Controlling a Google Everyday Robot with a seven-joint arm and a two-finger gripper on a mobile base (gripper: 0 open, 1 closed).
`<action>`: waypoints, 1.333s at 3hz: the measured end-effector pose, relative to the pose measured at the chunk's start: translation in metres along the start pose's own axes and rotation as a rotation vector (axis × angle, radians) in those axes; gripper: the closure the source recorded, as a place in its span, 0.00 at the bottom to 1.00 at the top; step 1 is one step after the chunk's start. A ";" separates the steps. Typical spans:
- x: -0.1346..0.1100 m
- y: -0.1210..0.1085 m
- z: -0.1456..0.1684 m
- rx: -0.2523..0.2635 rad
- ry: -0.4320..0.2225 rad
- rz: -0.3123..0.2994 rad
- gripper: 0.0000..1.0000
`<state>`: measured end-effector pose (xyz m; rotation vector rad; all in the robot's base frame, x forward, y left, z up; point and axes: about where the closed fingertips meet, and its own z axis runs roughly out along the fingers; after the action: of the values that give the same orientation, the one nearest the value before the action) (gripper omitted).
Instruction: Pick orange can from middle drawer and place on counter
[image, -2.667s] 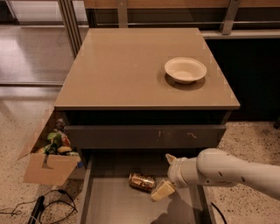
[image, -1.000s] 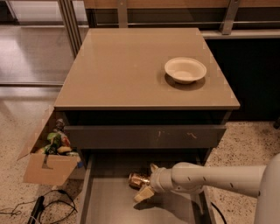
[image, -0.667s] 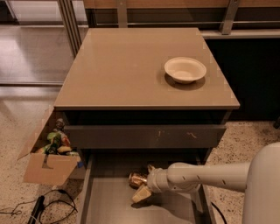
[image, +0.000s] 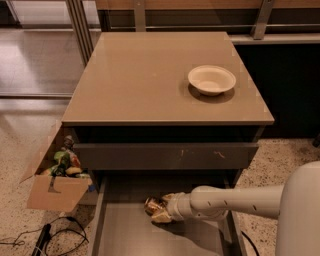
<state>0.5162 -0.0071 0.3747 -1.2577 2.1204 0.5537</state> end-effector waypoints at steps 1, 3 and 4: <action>0.000 0.000 0.000 0.000 0.000 0.000 0.69; 0.000 0.000 0.000 0.000 0.000 0.000 1.00; 0.000 0.000 0.000 -0.002 0.000 0.001 1.00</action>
Offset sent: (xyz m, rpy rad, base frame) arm 0.0000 0.0000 0.0000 0.0000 0.0000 0.0000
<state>0.5161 -0.0065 0.3746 -1.2579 2.1212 0.5565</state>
